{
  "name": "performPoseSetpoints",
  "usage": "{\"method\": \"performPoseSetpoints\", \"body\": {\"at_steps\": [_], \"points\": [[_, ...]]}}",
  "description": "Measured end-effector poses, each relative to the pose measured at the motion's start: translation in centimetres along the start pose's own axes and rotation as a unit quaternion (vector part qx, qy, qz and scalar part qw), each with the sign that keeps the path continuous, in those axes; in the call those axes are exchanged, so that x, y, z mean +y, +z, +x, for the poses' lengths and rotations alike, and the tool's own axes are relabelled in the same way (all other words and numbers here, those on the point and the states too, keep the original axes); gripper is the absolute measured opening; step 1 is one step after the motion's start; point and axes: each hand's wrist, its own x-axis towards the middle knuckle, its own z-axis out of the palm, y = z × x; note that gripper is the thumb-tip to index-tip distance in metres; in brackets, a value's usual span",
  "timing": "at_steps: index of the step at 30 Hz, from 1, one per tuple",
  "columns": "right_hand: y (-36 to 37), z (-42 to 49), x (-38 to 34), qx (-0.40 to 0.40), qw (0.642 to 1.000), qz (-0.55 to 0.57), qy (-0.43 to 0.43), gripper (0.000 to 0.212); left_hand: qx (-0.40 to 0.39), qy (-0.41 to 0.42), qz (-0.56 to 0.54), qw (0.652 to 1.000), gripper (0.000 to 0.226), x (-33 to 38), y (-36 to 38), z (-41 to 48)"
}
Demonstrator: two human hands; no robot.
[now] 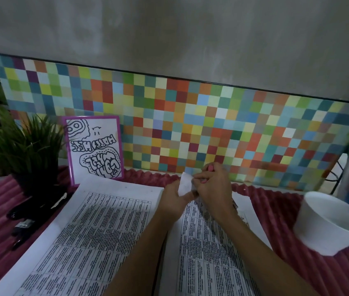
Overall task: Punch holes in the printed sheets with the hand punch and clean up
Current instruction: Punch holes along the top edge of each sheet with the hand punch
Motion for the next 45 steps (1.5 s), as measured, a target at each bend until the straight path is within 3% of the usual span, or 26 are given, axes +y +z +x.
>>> {"method": "performPoseSetpoints", "body": {"at_steps": [3, 6, 9, 10, 13, 17, 22, 27, 32, 37, 41, 45], "points": [[-0.2, 0.4, 0.0, -0.027, 0.999, -0.023, -0.020, 0.045, 0.029, -0.013, 0.038, 0.999, 0.039, -0.2, 0.3, 0.0], [-0.6, 0.7, 0.0, -0.060, 0.995, -0.073, -0.042, 0.015, 0.098, 0.034, 0.166, 0.981, 0.067, -0.5, 0.6, 0.4], [-0.9, 1.0, 0.3, -0.071, 0.992, -0.092, -0.059, 0.004, 0.154, 0.086, 0.363, 0.915, 0.058, -0.4, 0.5, 0.3], [-1.1, 1.2, 0.2, -0.073, 0.991, -0.092, -0.060, 0.004, 0.154, 0.095, 0.382, 0.906, 0.053, -0.3, 0.5, 0.2], [-1.4, 1.6, 0.0, -0.077, 0.991, -0.087, -0.060, 0.007, 0.109, 0.095, 0.258, 0.955, 0.032, -0.2, 0.4, 0.1], [-1.6, 1.8, -0.3, -0.058, 0.988, -0.108, -0.098, 0.021, 0.073, 0.028, 0.114, 0.990, 0.022, 0.2, 0.2, 0.5], [-1.9, 2.7, -0.3, -0.112, 0.990, -0.082, -0.004, 0.028, 0.051, -0.026, -0.025, 0.998, 0.012, 0.9, 0.5, 0.3], [-2.5, 3.8, -1.4, -0.162, 0.983, -0.066, 0.052, 0.016, 0.031, -0.034, -0.048, 0.998, 0.018, 0.9, 0.3, 0.3], [-2.5, 4.5, -1.6, -0.189, 0.976, -0.072, 0.079, 0.018, 0.006, -0.032, -0.028, 0.999, 0.024, 0.8, 0.2, 0.4], [-2.5, 5.1, -1.3, -0.226, 0.967, -0.103, 0.053, 0.027, 0.002, -0.051, -0.024, 0.998, 0.024, 0.7, 0.3, 0.5], [-2.5, 5.2, -1.4, -0.232, 0.967, -0.099, 0.038, 0.025, 0.009, -0.108, -0.031, 0.994, 0.022, 0.7, 0.2, 0.3], [-3.9, 5.4, -2.3, -0.269, 0.957, -0.098, 0.044, 0.020, 0.020, -0.099, -0.019, 0.995, 0.022, 0.6, 0.0, 0.1]]}}
